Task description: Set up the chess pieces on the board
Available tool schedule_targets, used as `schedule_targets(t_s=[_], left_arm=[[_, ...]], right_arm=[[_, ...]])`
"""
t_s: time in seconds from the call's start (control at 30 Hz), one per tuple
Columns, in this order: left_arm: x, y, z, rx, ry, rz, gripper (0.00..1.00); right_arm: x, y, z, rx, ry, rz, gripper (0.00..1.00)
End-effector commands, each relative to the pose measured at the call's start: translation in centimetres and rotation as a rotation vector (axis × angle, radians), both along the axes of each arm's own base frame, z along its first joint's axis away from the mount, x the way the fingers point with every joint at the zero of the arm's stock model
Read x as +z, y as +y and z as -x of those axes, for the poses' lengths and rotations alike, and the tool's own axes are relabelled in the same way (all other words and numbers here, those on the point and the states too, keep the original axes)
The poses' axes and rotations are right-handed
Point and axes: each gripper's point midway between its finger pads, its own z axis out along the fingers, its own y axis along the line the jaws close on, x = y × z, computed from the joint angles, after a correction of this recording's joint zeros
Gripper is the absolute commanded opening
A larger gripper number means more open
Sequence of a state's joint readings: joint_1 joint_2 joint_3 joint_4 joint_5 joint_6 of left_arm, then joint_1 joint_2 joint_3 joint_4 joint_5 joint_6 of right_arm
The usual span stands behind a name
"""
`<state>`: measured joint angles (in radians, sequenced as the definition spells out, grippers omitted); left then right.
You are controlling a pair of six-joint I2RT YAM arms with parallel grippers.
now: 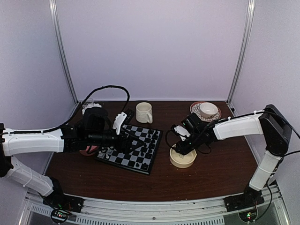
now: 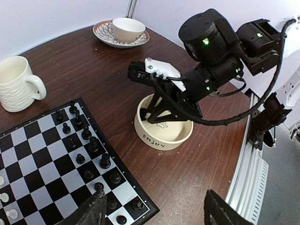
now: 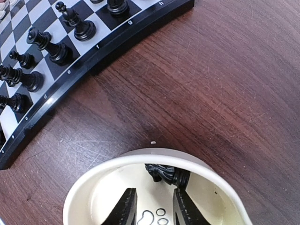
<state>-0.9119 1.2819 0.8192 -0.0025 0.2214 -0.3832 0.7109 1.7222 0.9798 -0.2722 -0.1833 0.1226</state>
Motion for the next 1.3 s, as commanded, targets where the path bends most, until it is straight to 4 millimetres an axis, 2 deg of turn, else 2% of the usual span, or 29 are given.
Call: schedule_targets(t_s=[0.0,0.2,0.37,0.47,0.57,0.7,0.93,1.13,1.27], left_arm=[[0.9,-0.5,0.0,-0.014,-0.023,0.026,0.72],[0.8,-0.4,0.0,-0.013,-0.024,0.024,0.72],[0.7,-0.4,0.0,-0.009,-0.026,0.019,0.72],[0.7,-0.4,-0.2,-0.006,-0.028,0.017,0.72],[0.5,-0.4,-0.2,-0.006,-0.025,0.015,0.72],[0.5,-0.5,-0.1,-0.009,-0.022,0.014,0.72],[0.7,-0.4,-0.1,-0.008,-0.027,0.019,0.72],[0.7,-0.5,0.0,-0.013,-0.025,0.022,0.71],[0.8,-0.5,0.0,-0.015,-0.025,0.025,0.71]], right_arm=[[0.4,0.8,-0.4,0.002,0.005,-0.025,0.29],[1.1,2.0,1.4,0.073,0.063,-0.105,0.24],[3.9,1.7,2.1,0.091,-0.003,-0.166,0.19],[4.6,0.8,1.7,0.054,-0.052,-0.152,0.21],[4.0,-0.5,0.4,-0.029,-0.082,-0.103,0.25],[2.5,-0.9,-0.9,-0.108,-0.05,-0.098,0.25],[0.7,-1.8,-1.9,-0.19,-0.01,-0.1,0.25],[-0.2,-0.9,-2.2,-0.176,0.029,-0.144,0.26],[-0.2,0.6,-1.5,-0.117,0.073,-0.204,0.25]])
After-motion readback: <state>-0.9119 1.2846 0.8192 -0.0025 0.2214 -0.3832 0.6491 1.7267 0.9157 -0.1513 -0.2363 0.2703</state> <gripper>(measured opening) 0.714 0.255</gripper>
